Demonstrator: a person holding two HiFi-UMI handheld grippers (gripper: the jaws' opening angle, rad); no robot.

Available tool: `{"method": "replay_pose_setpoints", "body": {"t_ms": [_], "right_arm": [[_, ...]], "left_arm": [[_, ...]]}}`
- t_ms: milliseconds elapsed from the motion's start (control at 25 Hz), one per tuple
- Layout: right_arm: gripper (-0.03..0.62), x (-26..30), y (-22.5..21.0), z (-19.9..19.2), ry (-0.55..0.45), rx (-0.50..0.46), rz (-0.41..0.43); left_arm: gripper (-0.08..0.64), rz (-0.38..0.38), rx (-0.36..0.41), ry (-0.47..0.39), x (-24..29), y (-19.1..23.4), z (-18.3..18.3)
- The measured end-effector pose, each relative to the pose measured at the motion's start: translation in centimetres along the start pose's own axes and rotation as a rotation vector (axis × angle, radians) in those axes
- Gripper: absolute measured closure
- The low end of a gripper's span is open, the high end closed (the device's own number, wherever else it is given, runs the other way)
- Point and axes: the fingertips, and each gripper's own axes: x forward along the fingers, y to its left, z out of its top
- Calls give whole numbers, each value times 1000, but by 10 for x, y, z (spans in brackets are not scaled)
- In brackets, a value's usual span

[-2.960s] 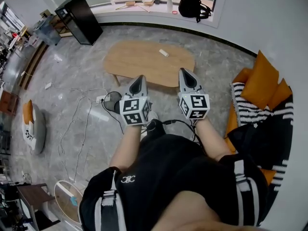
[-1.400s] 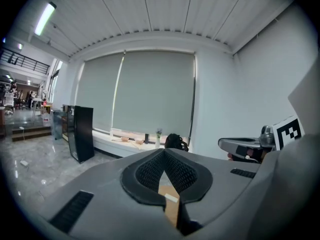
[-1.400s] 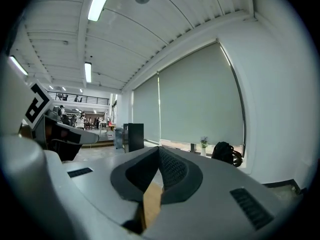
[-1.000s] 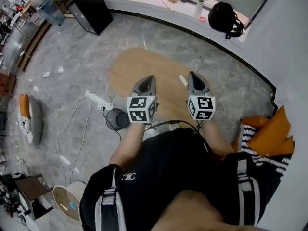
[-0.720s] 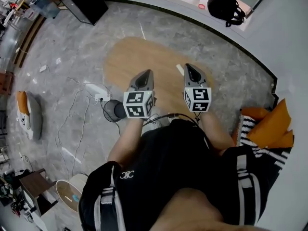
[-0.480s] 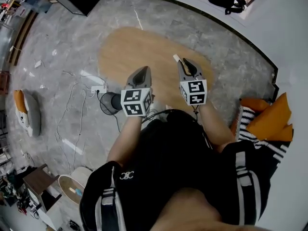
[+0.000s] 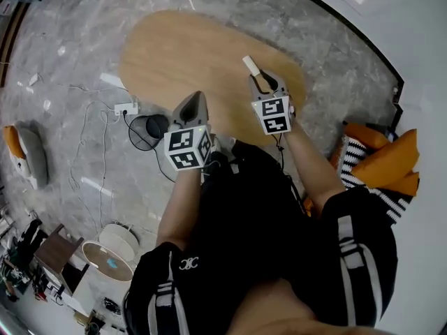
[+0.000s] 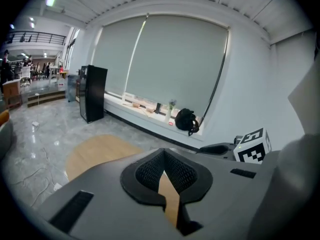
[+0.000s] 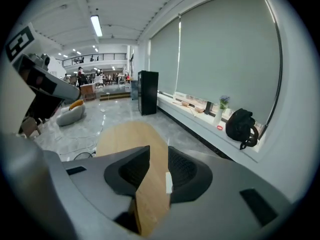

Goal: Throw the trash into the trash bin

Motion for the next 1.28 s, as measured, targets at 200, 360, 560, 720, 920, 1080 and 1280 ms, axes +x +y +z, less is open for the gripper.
{"method": "replay_pose_setpoints", "body": {"t_ms": [200,360,560,720,920,1080,1280], "right_arm": [[494,50,-12,-39,93,-43,-2],[492,91,-18,-77,170,-56,-7],[482,134,-27,-123,264,3,-13],[468,171,-37,-153,314,4,-13],[456,208,-42,-189,398,13,8],[443,226,-46,-214,453,6,9],[425,235,-51,-236,504,12,7]], "left_arm": [[548,38,-26,61,29,23,-31],[548,62,-37,110,51,39,-58],[548,68,-57,168,81,53,-89],[548,54,-41,191,109,55,-103],[548,54,-50,190,130,57,-109],[548,59,-61,200,138,57,-118],[548,76,-73,213,134,57,-127]]}}
